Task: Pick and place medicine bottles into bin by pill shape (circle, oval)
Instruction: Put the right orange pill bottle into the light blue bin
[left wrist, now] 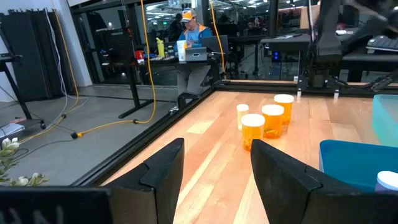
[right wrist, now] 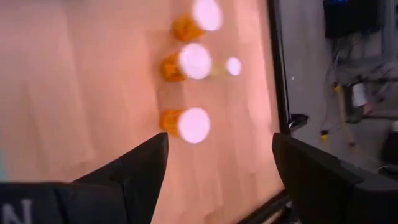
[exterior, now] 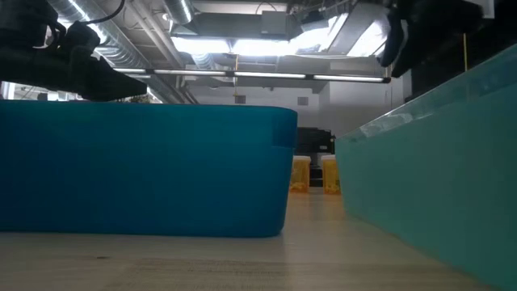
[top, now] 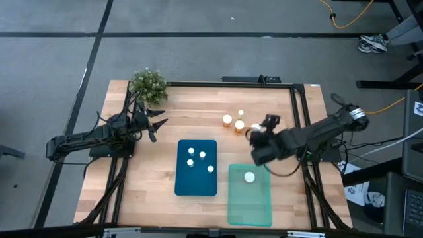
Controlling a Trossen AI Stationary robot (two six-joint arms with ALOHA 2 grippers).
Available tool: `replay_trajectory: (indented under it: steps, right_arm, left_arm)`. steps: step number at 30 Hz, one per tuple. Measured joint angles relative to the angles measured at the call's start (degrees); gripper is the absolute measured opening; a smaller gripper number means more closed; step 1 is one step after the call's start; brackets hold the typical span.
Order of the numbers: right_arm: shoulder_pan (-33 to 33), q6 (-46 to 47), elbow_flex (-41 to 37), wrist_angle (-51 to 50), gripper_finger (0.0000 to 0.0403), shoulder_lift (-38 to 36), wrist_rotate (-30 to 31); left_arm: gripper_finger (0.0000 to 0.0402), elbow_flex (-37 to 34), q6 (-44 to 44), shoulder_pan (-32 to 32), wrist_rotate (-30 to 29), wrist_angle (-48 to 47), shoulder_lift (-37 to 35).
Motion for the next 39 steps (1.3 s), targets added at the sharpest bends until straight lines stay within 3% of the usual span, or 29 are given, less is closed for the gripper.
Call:
replay_trajectory:
  steps: [4,10,15,18,24,29,35,39]
  right_arm:
    - [-7.13,-2.28,-6.59,8.73,0.0289,-7.88,-0.2]
    - [-18.02,-14.68,-19.02,32.41,0.0289,-16.49,-5.0]
    - [-22.24,-23.82,-27.09,49.09,0.0289,-17.95,-8.96]
    - [-25.09,-23.61,-28.76,53.96,0.0289,-17.46,-9.4]
    - [-31.45,-17.32,-29.02,46.69,0.0289,-17.0,-21.5]
    - [-31.61,-16.66,-29.02,38.78,0.0289,-17.0,-34.84]
    - [-28.96,-10.15,-29.25,29.15,0.0289,-17.0,-32.28]
    - [-27.68,-8.68,-32.2,31.74,0.0289,-16.97,-32.87]
  left_arm:
    - [0.0177,0.0,0.0,0.0,0.0,-0.02,0.01]
    - [0.0177,0.0,0.0,0.0,0.0,-0.02,0.0]
    - [0.0177,0.0,0.0,0.0,0.0,-0.02,0.02]
    - [0.0177,0.0,0.0,-0.01,0.0,-0.02,0.0]
    - [0.0177,0.0,0.0,-0.02,0.0,-0.02,0.0]
    - [0.0177,0.0,0.0,-0.01,0.0,-0.02,0.01]
    - [0.0177,-0.01,0.0,-0.01,0.0,-0.01,0.0]
    - [0.0177,0.0,0.0,-0.02,0.0,-0.02,0.02]
